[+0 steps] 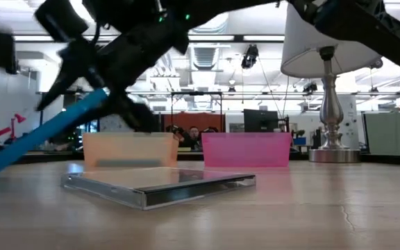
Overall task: Pick & place jewel cases by type
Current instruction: Put the left blue CD case into the orange bin, then put the left black CD case into the pink bin
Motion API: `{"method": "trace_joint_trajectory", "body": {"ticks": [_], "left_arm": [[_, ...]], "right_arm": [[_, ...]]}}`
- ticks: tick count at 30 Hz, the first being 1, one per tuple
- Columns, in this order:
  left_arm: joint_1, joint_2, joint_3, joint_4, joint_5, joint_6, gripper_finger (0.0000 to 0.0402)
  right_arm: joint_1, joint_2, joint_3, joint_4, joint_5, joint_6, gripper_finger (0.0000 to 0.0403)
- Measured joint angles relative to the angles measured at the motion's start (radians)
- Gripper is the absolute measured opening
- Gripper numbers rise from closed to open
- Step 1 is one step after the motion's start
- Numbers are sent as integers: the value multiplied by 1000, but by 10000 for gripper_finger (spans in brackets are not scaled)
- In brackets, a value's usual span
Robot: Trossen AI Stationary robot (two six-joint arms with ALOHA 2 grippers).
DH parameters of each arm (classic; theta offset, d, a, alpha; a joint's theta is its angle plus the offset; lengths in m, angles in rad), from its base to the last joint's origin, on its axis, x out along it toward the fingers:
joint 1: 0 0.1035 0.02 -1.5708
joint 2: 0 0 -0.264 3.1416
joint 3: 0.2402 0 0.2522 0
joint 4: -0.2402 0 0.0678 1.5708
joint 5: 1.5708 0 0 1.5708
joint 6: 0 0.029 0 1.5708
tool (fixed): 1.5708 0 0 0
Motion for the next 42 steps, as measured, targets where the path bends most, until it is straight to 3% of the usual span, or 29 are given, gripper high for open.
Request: {"method": "trace_joint_trajectory", "body": {"ticks": [4,10,14,16,20,22,25,28,31,36,39,42], "left_arm": [[-82,-15,140,-311,-101,-143,109],[-226,1,370,-760,-277,-548,109],[-264,1,421,-873,-345,-746,109],[-257,0,428,-866,-349,-747,109],[-205,-10,422,-867,-372,-745,110],[-185,-34,417,-869,-437,-746,110],[-161,-96,397,-863,-552,-739,110],[-154,-173,358,-860,-586,-728,110],[-155,-254,285,-818,-585,-698,110],[-143,-366,130,-645,-580,-614,110],[-122,-403,22,-418,-534,-481,110],[-70,-412,-94,-47,-457,-242,110]], "right_arm": [[-7,-36,0,-63,51,-33,31],[-57,-187,0,-114,269,-36,18],[-138,-311,-14,-146,496,14,17],[-195,-336,-48,-134,543,45,17],[-300,-303,-183,-34,440,188,18],[-326,-270,-250,65,361,262,26],[-345,-252,-322,201,284,403,57],[-360,-250,-364,304,253,433,97],[-363,-271,-372,248,281,345,144],[-340,-330,-359,-53,301,145,221],[-275,-389,-360,-160,439,-57,253],[-200,-509,-374,-275,408,-149,270]]}}
